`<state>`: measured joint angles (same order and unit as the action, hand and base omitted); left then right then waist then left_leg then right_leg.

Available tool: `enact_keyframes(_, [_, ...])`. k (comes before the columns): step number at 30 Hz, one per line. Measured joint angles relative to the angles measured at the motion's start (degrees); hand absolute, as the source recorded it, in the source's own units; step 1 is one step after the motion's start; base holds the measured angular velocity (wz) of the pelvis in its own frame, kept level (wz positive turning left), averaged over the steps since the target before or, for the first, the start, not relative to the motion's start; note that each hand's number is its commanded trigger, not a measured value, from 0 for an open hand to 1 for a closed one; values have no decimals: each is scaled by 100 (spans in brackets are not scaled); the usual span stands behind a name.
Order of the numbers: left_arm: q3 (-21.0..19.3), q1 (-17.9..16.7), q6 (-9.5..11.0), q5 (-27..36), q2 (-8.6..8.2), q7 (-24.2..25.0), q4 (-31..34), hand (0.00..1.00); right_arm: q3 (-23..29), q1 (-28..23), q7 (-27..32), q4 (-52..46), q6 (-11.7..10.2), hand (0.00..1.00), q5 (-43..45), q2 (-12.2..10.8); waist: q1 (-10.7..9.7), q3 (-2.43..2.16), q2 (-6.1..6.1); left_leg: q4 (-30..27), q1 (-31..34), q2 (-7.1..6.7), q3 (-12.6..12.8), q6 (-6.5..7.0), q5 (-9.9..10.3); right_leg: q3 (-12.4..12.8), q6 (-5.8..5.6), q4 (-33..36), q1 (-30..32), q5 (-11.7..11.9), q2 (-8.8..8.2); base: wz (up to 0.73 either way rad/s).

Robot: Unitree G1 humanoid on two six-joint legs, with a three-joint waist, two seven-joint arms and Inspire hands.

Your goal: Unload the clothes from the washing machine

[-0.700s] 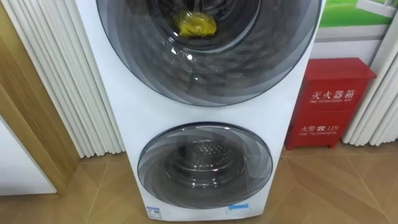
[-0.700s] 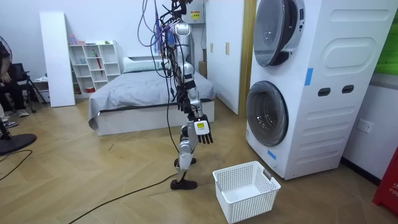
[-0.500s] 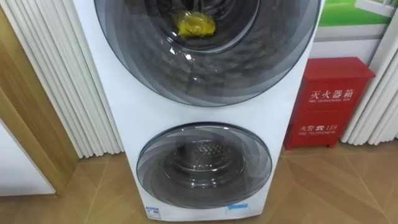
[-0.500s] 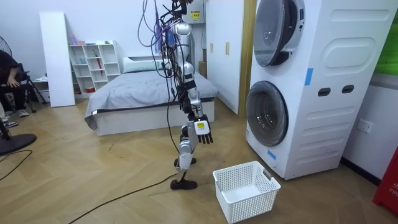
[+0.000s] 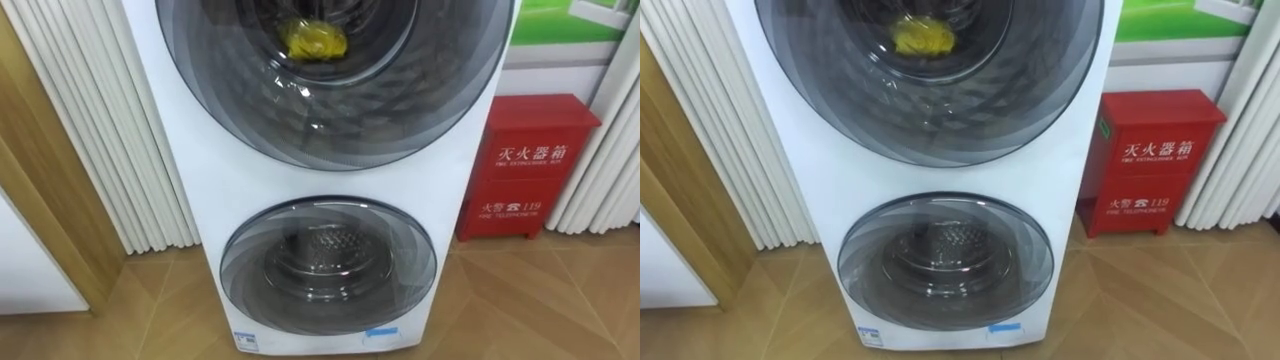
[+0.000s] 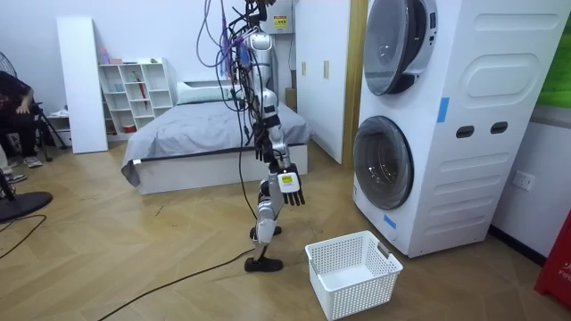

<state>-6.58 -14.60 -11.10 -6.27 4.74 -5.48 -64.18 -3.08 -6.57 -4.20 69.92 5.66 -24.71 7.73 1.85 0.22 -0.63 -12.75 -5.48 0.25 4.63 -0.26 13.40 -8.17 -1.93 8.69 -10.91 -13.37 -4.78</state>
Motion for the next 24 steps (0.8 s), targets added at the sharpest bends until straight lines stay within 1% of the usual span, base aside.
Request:
enact_keyframes(2, [-4, 9, 8, 13, 0, 15, 1, 0, 41, 3, 34, -203, 42, 0, 6, 0, -15, 2, -13, -3, 29, 0, 1, 0, 0, -3, 0, 0, 1, 0, 1, 0])
enact_keyframes(3, [-12, 67, 29, 14, 1, 38, 14, 0, 145, 0, 49, -429, 79, 0, 6, 1, -26, -4, -21, -19, 61, 0, 1, 0, 0, -19, 0, 3, 10, 0, -2, 4])
enact_keyframes(4, [-14, 99, 46, 4, 11, 76, 14, 0, 235, -3, 94, -818, 135, 0, -5, 9, -32, 2, -25, -40, 91, 0, 1, 0, 0, -28, 0, 13, 15, 0, -5, 4])
enact_keyframes(5, [-15, 115, 58, 3, 17, 87, 10, 0, 265, 6, 114, -1008, 136, 0, -11, 16, -33, 4, -27, -55, 87, 0, 0, 0, 0, -28, 0, 17, 19, 0, -5, 0])
enact_keyframes(6, [-17, 128, 89, -3, 32, 98, 0, 0, 365, 81, 159, -1260, 113, 0, -81, 21, -33, 19, -38, -93, 82, 0, 1, 1, -1, -35, -1, 21, 27, 1, -5, 0])
enact_keyframes(8, [-27, 135, 139, -16, 53, 111, 5, 0, 552, 152, 266, -1730, 92, 0, -179, 24, -17, 15, -49, -109, 70, 0, 0, 1, 0, -43, -1, 33, 14, 2, -5, 4])
enact_keyframes(10, [-35, 131, 193, 60, 86, 110, 2, 0, 676, 179, 445, -2607, 66, 0, -213, 44, -5, 28, -55, -105, 79, 0, -2, 1, 0, -69, -3, 45, 22, 3, -5, 4])
enact_keyframes(11, [-35, 129, 193, 130, 99, 109, 2, 0, 679, 187, 486, -2860, 76, 0, -207, 53, -2, 26, -54, -104, 83, 2, 0, 1, 0, -67, -3, 65, 41, 3, -6, 0])
enact_keyframes(13, [-36, 119, 196, 272, 144, 102, -2, 0, 683, 253, 635, -3796, 62, 0, -187, 66, -11, 27, -54, -103, 93, 9, 3, 2, -1, -47, -3, 127, 90, 3, -4, -4])
enact_keyframes(14, [-33, 118, 197, 337, 161, 98, -2, 0, 683, 296, 668, -3961, 58, 0, -189, 73, -17, 26, -65, -103, 94, 7, 3, 2, -1, -47, -3, 128, 90, 3, -6, 0])
enact_keyframes(16, [-6, 135, 200, 349, 219, 88, 5, 0, 673, 473, 825, -4532, 50, 0, -204, 94, -27, 9, -83, -109, 118, 7, 0, 2, -1, -54, -3, 125, 94, 3, -6, 0])
enact_keyframes(17, [-7, 141, 201, 349, 232, 86, 5, 0, 674, 519, 851, -4618, 45, 0, -226, 96, -27, 0, -77, -110, 126, 8, 0, 2, -1, -58, -3, 124, 94, 3, -6, 4])
enact_keyframes(19, [-9, 147, 202, 337, 262, 99, 7, 0, 694, 683, 939, -4975, 47, 0, -253, 122, -56, -17, -122, -112, 191, 7, -5, 3, -2, -68, -6, 125, 95, 5, -7, 2])
enact_keyframes(24, [4, 77, 202, 255, 270, 90, 23, 0, 705, 985, 1147, -5549, 45, 0, -251, 194, -91, -15, -116, -108, 174, -2, 0, 5, -3, -48, -16, 119, 115, 17, -9, -1])
